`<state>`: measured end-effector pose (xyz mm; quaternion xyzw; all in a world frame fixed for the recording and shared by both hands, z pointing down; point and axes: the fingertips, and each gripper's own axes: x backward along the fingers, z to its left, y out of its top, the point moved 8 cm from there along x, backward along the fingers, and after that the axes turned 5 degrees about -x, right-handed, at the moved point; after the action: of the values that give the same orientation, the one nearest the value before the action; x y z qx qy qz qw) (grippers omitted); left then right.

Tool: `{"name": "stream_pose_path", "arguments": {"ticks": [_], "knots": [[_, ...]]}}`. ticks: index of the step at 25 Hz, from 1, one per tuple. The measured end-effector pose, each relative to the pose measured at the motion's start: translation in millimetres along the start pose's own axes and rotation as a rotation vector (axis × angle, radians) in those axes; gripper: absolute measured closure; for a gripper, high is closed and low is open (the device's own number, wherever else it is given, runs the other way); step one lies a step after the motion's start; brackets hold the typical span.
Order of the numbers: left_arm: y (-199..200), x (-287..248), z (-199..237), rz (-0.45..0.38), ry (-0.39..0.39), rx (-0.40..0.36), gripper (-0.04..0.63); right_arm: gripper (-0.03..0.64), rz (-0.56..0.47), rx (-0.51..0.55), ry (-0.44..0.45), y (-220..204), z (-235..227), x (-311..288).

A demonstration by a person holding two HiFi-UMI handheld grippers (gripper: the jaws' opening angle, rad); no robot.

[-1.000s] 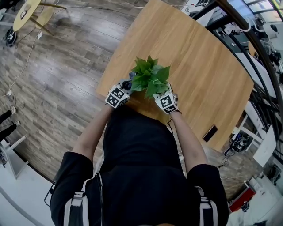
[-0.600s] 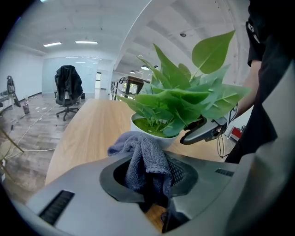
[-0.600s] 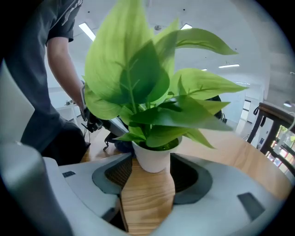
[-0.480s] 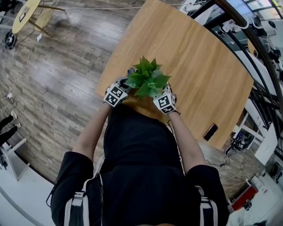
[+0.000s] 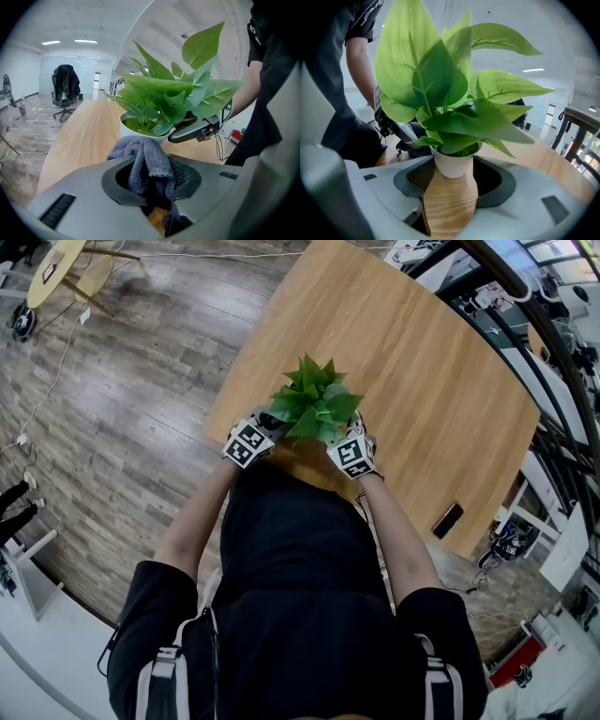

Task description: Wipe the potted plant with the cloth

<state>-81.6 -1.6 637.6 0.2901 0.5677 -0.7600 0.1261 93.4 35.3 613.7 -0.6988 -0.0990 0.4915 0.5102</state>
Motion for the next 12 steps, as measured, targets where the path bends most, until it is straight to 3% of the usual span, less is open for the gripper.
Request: {"name": "stream_pose_path", "arguments": {"ticks": [6, 12], "knots": [[-1, 1, 7, -0.01, 0.02, 0.02, 0.482, 0.374, 0.007, 0.047, 0.025, -7, 15, 9], [-3, 3, 14, 0.01, 0.04, 0.008, 0.482, 0.374, 0.021, 0.022, 0.049, -19, 20, 14]]}}
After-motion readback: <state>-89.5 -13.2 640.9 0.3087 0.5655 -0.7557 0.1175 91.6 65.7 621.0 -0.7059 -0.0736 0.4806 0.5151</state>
